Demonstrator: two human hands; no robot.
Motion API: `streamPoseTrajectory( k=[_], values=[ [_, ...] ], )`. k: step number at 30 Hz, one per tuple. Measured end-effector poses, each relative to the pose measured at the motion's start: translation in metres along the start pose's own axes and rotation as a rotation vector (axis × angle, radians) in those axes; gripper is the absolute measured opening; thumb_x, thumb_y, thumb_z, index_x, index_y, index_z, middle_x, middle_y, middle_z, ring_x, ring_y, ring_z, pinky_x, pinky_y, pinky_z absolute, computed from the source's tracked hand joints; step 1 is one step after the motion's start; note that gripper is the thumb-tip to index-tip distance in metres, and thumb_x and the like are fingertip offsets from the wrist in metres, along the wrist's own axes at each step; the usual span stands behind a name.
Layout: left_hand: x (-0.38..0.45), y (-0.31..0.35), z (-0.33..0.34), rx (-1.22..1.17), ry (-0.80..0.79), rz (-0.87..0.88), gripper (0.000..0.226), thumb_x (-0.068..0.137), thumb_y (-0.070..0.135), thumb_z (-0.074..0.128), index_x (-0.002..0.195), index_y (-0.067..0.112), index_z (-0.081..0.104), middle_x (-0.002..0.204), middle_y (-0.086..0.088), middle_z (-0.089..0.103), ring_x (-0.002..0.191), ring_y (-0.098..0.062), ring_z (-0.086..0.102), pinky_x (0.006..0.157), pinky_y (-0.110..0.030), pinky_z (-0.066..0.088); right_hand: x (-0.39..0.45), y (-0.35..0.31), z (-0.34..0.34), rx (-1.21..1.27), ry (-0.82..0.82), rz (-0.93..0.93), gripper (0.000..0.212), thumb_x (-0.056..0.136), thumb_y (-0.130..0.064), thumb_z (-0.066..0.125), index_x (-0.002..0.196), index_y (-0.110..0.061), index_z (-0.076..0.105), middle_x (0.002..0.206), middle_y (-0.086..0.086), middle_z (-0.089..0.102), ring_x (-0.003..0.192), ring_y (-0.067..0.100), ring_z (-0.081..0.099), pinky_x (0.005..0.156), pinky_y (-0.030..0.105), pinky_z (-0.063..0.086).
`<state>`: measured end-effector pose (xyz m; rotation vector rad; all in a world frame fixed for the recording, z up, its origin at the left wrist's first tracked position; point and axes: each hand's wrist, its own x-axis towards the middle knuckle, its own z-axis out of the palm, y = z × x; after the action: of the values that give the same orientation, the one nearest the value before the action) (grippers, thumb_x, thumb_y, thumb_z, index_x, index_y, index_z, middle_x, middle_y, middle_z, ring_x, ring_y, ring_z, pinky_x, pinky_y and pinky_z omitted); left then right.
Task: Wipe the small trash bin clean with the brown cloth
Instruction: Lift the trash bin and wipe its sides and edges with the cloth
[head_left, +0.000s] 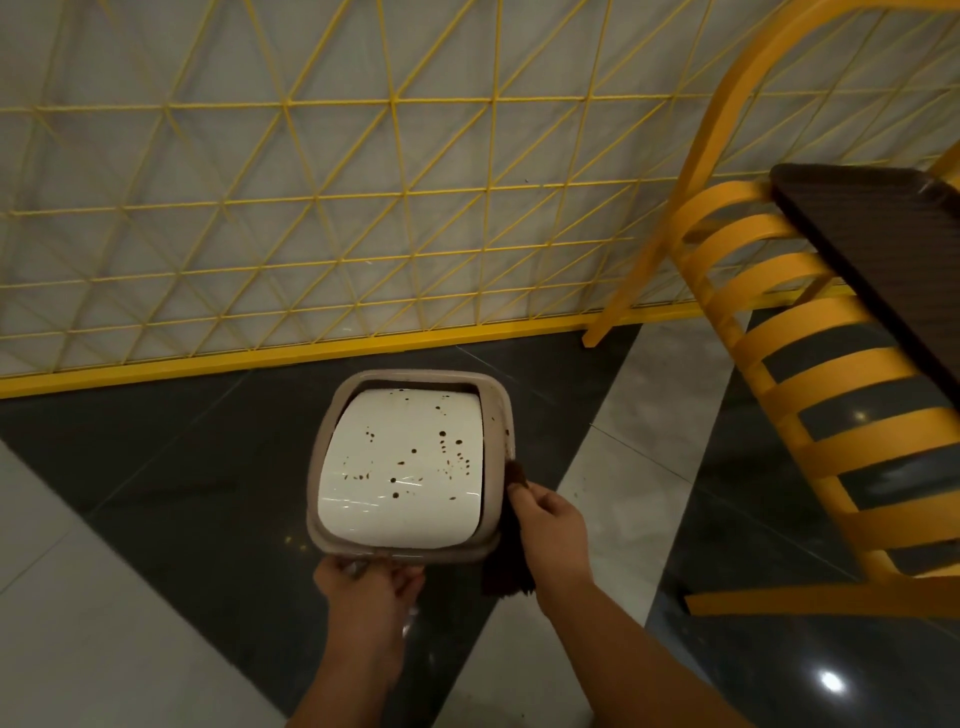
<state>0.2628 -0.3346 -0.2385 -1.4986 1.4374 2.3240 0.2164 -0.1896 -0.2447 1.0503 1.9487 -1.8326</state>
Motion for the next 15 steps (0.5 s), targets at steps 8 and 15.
streamPoseTrajectory(
  k=[8,15],
  values=[
    [-0.011,-0.009,0.003,-0.003,-0.053,0.005,0.04,0.093,0.0,0.051,0.132,0.003,0.043,0.12,-0.028,0.06,0.093,-0.029,0.065,0.081,-0.038,0.052,-0.014,0.018,0.006,0.051,0.042,0.043,0.012,0.087,-0.027,0.06,0.088,-0.018,0.067,0.082,0.002,0.068,0.078,0.017,0.064,0.062,0.026,0.05],
    [-0.016,-0.015,0.014,0.016,-0.036,0.021,0.036,0.095,0.0,0.048,0.127,0.014,0.037,0.121,-0.023,0.056,0.09,-0.031,0.066,0.069,-0.036,0.052,-0.017,0.022,0.01,0.075,0.063,0.056,0.014,0.083,-0.024,0.066,0.095,-0.016,0.066,0.089,0.003,0.071,0.082,0.016,0.066,0.08,0.035,0.056]
  ],
)
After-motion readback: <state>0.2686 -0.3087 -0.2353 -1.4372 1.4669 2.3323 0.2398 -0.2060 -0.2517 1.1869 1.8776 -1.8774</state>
